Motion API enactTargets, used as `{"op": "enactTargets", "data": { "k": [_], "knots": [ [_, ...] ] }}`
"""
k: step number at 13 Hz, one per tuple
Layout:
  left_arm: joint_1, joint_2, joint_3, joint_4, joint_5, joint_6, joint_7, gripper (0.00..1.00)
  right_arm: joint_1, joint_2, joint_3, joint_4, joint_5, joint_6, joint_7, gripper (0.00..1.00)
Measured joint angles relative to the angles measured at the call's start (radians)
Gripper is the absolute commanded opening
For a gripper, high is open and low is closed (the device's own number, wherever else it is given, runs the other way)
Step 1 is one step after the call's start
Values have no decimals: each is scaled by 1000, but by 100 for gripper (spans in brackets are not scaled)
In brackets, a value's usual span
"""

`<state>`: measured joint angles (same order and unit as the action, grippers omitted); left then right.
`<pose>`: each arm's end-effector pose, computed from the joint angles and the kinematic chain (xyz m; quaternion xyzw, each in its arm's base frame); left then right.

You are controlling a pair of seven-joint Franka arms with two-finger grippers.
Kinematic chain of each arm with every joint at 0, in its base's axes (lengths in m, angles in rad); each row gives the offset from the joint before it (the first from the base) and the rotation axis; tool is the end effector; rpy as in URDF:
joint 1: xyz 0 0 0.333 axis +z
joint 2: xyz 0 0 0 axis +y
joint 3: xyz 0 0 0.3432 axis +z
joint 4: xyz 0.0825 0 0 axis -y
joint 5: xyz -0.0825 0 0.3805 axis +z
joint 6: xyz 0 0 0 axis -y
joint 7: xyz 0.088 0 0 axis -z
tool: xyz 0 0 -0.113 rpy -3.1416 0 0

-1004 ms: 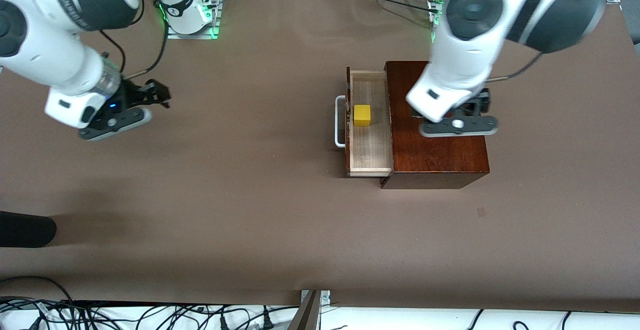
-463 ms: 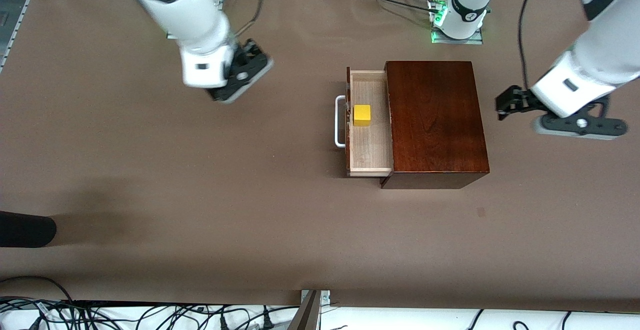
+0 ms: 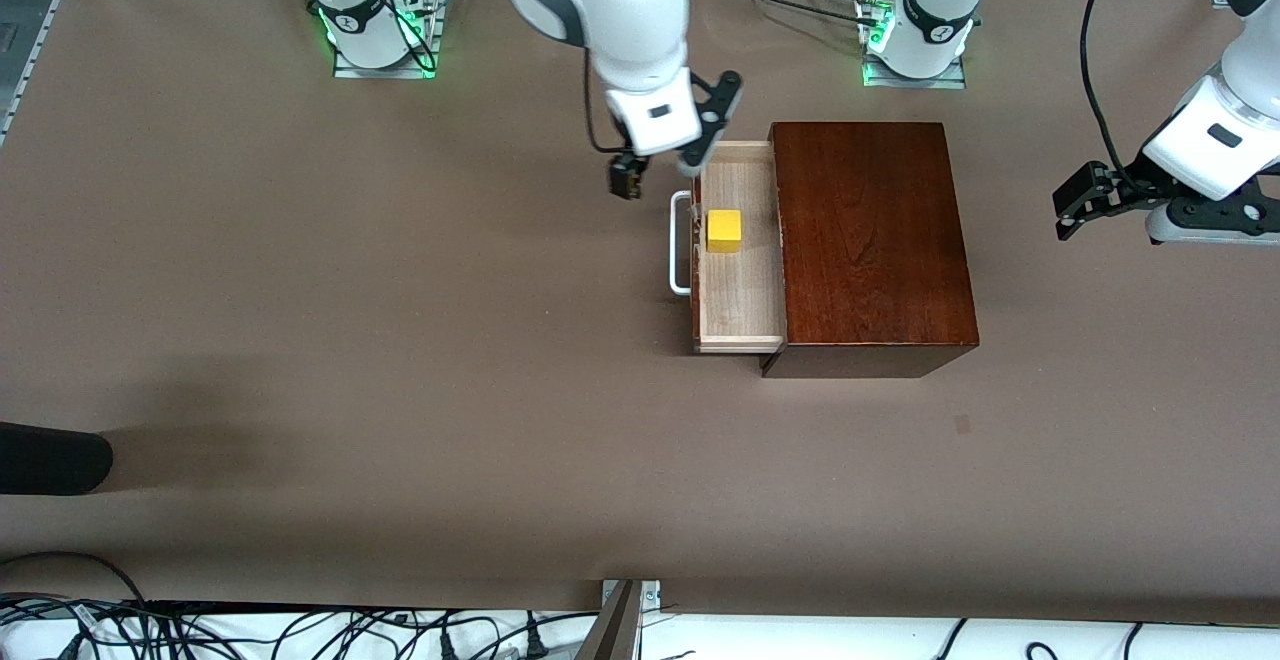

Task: Open drawer, take yellow block, close drawer
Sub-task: 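Lower the right gripper into the drawer over the yellow cube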

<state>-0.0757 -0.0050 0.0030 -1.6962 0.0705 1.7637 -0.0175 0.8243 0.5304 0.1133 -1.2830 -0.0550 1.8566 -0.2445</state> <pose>0.5634 -0.0344 0.6067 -0.9982 0.0331 -0.0378 0.0331 0.4487 0.5714 0.4686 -0.8308 -0.5560 -0.0212 0.0096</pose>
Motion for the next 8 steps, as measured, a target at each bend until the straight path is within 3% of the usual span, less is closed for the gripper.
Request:
{"op": "enactTargets", "data": {
  "k": [4,8],
  "knots": [
    [0,-1,-4,-4,0,-40,0,100,64,160,-4,110,-57,122,-68,100],
    [0,-1,-5,-4,0,-50,0,100,92,222,-11,143,-110,161,-157,100]
  ]
}}
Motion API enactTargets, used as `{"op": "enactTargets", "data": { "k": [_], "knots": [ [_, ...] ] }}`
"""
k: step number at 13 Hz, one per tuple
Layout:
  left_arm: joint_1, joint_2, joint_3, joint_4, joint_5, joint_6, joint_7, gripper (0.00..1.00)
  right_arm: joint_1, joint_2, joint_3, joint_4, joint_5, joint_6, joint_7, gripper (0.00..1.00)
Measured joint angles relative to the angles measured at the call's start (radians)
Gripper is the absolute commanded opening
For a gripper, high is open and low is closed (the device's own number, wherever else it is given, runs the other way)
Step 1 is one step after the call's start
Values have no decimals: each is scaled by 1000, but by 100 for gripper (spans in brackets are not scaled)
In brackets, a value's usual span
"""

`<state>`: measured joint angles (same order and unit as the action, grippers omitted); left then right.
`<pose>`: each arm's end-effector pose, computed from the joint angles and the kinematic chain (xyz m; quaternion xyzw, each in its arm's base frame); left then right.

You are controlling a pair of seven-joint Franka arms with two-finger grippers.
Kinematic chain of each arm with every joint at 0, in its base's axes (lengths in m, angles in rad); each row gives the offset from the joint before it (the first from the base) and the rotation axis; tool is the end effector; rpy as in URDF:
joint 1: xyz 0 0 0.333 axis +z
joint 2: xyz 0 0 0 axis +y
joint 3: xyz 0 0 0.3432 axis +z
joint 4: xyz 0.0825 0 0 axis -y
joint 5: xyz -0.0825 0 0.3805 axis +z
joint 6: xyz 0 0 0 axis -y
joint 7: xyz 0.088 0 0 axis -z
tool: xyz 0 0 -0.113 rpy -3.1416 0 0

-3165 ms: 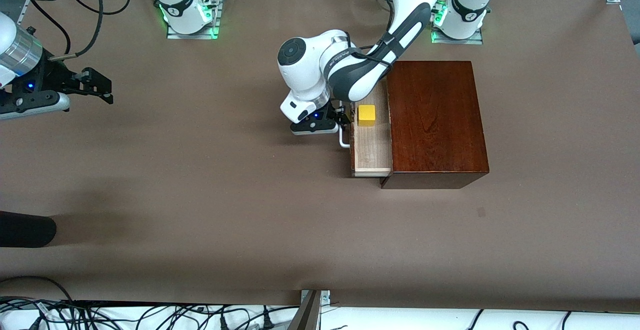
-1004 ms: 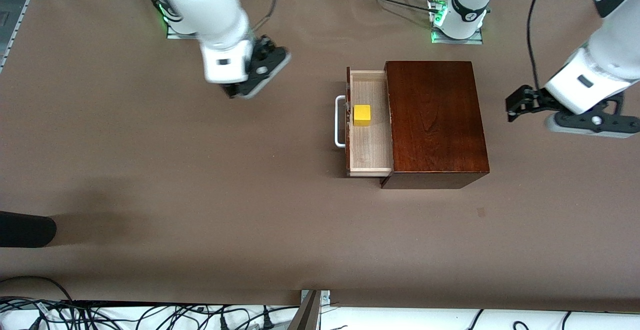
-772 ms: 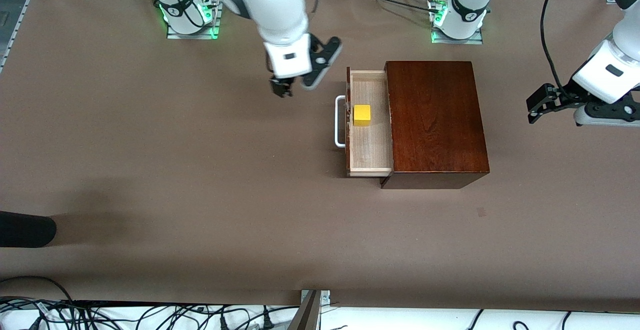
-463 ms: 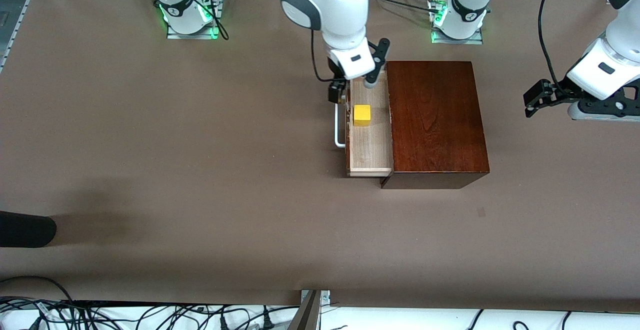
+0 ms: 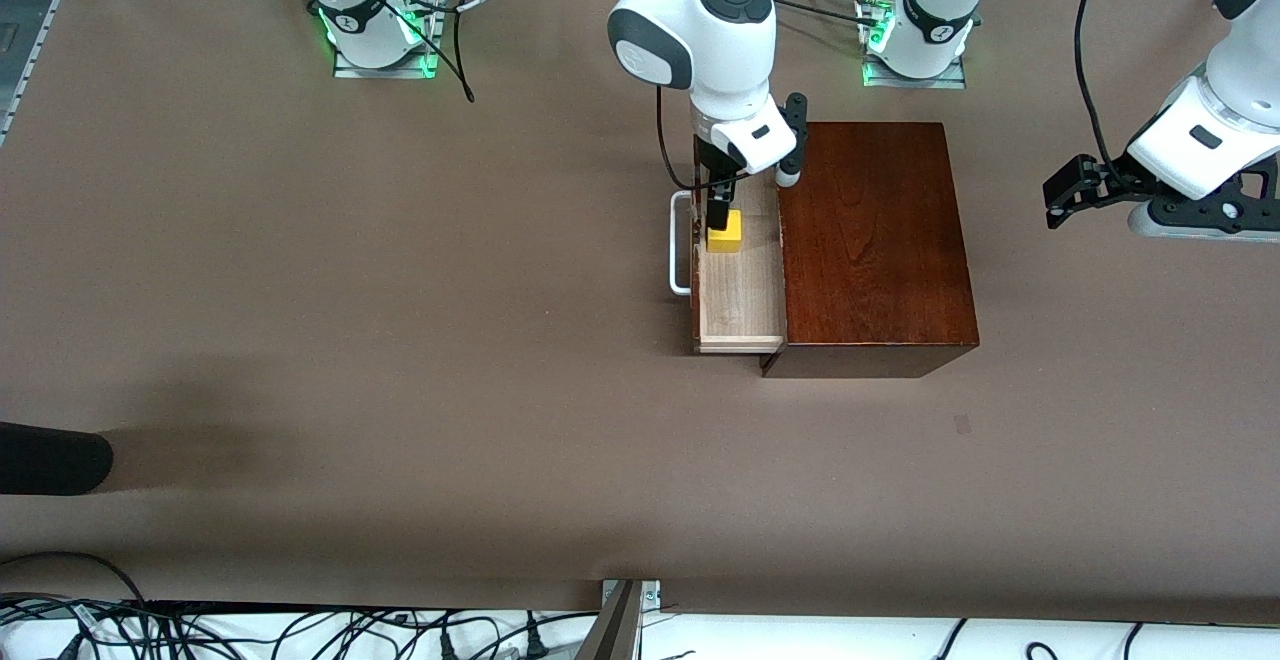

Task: Open drawer, take yellow block, close drawer
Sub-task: 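Lower the right gripper into the drawer over the yellow cube, then close the right gripper on the yellow cube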

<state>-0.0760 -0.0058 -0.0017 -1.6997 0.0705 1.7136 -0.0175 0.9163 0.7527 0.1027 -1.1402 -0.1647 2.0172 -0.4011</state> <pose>0.5574 -0.0364 0.6008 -0.9987 0.0347 -0.0115 0.0344 0.4408 0.6477 0.3857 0.7464 0.6611 0.0735 0.0209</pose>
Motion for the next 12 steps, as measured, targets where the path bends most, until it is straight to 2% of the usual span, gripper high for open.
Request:
{"op": "enactTargets", "data": {
  "k": [6,12],
  "knots": [
    [0,0,-1,0,0,-15,0,100,17,58,-15,3,-28,5,-36,100],
    [-5,0,-10,7,0,-45,0,100,19,65,-25,13,-28,13,-44,100]
  ]
}}
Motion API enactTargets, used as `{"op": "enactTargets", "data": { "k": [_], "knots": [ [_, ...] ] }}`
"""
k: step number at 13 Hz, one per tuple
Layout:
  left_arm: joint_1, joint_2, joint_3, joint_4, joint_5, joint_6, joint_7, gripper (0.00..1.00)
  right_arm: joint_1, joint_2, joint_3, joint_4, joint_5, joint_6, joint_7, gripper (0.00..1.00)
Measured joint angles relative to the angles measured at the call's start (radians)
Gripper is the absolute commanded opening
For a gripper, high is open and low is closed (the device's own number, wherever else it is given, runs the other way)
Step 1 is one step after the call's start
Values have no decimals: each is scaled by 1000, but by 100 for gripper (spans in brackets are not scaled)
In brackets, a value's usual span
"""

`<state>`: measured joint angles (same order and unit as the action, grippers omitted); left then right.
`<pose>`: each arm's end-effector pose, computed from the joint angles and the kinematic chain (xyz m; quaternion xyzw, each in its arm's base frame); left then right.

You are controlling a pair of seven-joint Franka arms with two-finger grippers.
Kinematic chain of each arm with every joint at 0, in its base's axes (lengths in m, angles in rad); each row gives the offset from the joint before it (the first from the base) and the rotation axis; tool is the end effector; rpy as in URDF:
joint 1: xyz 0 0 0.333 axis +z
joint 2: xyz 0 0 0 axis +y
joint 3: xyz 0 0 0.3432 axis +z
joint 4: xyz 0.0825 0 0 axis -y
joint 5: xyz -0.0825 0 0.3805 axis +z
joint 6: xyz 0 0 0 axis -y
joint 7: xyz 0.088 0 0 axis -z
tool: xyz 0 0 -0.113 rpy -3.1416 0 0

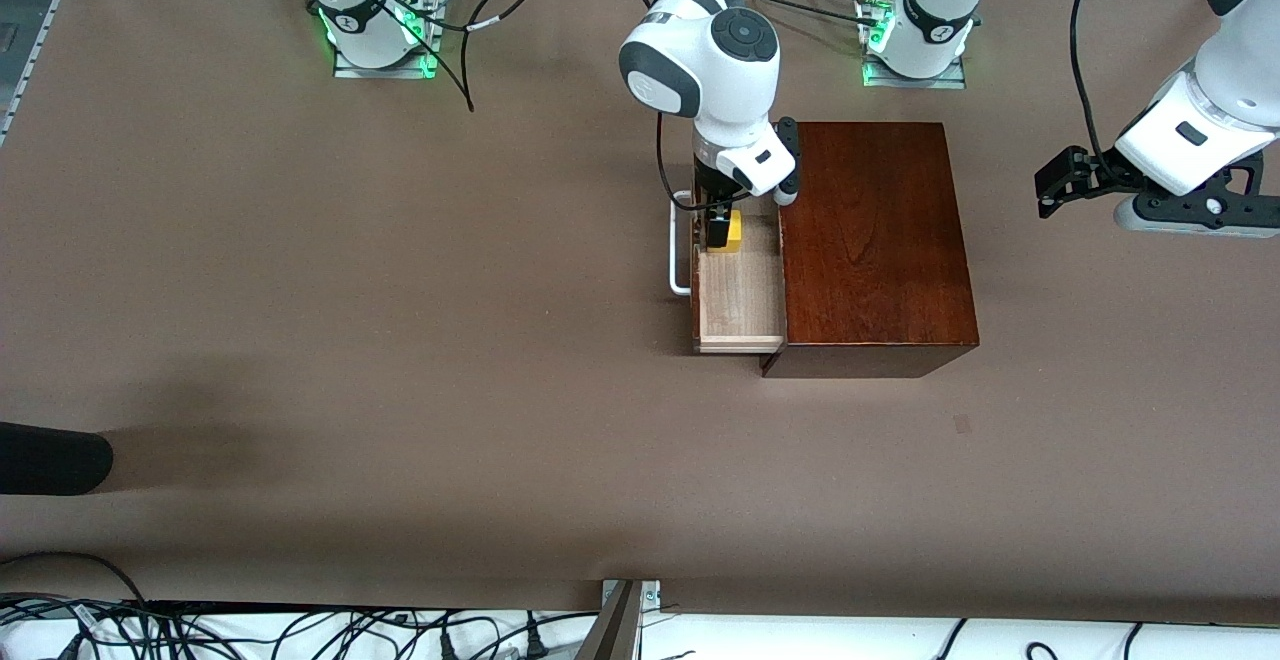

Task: Open drawer, take yellow block, close drawer
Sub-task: 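Close the right gripper on the yellow cube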

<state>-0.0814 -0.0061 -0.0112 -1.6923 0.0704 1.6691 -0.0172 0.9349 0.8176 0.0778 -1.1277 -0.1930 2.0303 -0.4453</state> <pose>0.5523 -0.0440 0.6006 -0.9985 0.0414 0.0066 0.0354 0.4444 0.6518 0.3416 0.7265 0.6831 0.0586 0.0459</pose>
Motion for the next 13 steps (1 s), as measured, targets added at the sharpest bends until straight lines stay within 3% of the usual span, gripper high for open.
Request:
{"op": "enactTargets", "data": {
  "k": [4,5,7,8,9,13],
  "knots": [
    [0,0,-1,1,0,0,0,100,2,17,0,0,0,27,0,99],
    [0,0,-1,1,0,0,0,100,2,24,0,0,0,34,0,82],
    [0,0,-1,1,0,0,0,100,2,33,-1,0,0,41,0,20],
    [0,0,-1,1,0,0,0,100,2,34,-4,0,0,41,0,4],
    [0,0,-1,1,0,0,0,100,2,34,-7,3,0,41,0,0],
    [-1,0,-1,1,0,0,0,100,3,31,-22,46,-1,11,0,0]
  ]
}}
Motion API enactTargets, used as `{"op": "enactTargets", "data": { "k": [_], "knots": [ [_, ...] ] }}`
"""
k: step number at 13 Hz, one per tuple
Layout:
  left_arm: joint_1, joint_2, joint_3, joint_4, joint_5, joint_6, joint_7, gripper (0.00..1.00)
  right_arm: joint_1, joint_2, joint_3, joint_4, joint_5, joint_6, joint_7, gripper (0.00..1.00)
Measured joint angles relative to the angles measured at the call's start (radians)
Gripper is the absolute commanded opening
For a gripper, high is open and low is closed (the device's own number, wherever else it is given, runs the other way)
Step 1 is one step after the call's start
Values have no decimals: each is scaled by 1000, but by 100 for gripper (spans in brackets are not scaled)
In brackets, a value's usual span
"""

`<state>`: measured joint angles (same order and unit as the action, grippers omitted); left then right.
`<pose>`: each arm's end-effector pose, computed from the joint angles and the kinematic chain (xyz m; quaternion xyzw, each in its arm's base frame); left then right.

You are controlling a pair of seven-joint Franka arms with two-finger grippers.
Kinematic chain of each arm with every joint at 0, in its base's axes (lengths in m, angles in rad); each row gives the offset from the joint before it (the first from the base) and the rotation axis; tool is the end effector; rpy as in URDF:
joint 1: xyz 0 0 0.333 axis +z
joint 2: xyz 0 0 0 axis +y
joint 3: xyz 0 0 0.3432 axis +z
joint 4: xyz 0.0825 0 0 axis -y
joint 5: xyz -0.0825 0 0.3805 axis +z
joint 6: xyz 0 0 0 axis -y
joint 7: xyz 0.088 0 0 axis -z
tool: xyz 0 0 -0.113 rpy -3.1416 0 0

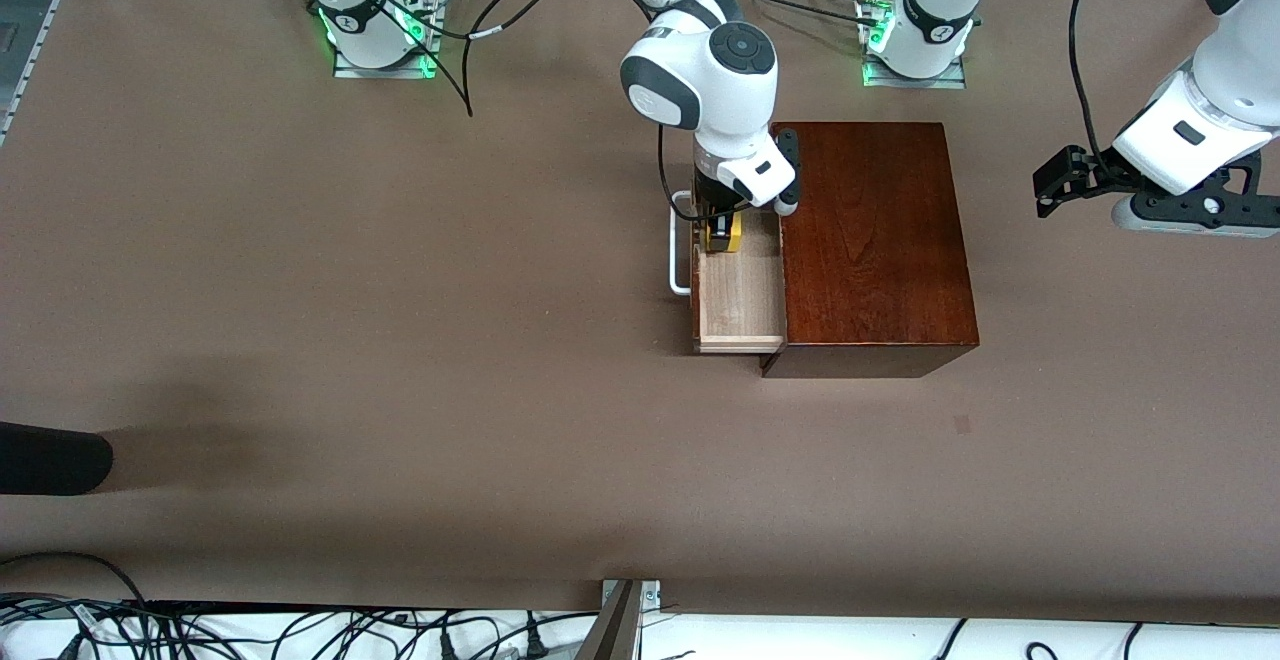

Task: Open drawer, take yellow block, close drawer
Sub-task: 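Close the right gripper on the yellow cube, then lift the yellow cube out of the drawer with the right gripper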

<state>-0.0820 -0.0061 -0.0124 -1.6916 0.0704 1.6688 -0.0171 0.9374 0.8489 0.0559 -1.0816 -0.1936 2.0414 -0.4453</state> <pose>0.5522 -0.0450 0.6009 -0.9985 0.0423 0.0064 0.0354 0.4580 0.6532 0.3398 0.7304 0.6774 0.0721 0.0505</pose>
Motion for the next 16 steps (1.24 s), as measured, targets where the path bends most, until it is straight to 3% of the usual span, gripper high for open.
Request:
{"op": "enactTargets", "data": {
  "k": [3,7,14,16],
  "knots": [
    [0,0,0,1,0,0,0,100,0,-23,-4,111,0,-105,0,0],
    [-1,0,0,1,0,0,0,100,-39,-159,-29,152,0,-229,3,0],
    [-1,0,-7,2,0,-5,7,100,-398,-312,-36,151,119,-423,-15,0],
    [-3,0,-31,22,0,-59,38,100,-494,-329,-35,149,140,-459,-24,0]
  ]
}}
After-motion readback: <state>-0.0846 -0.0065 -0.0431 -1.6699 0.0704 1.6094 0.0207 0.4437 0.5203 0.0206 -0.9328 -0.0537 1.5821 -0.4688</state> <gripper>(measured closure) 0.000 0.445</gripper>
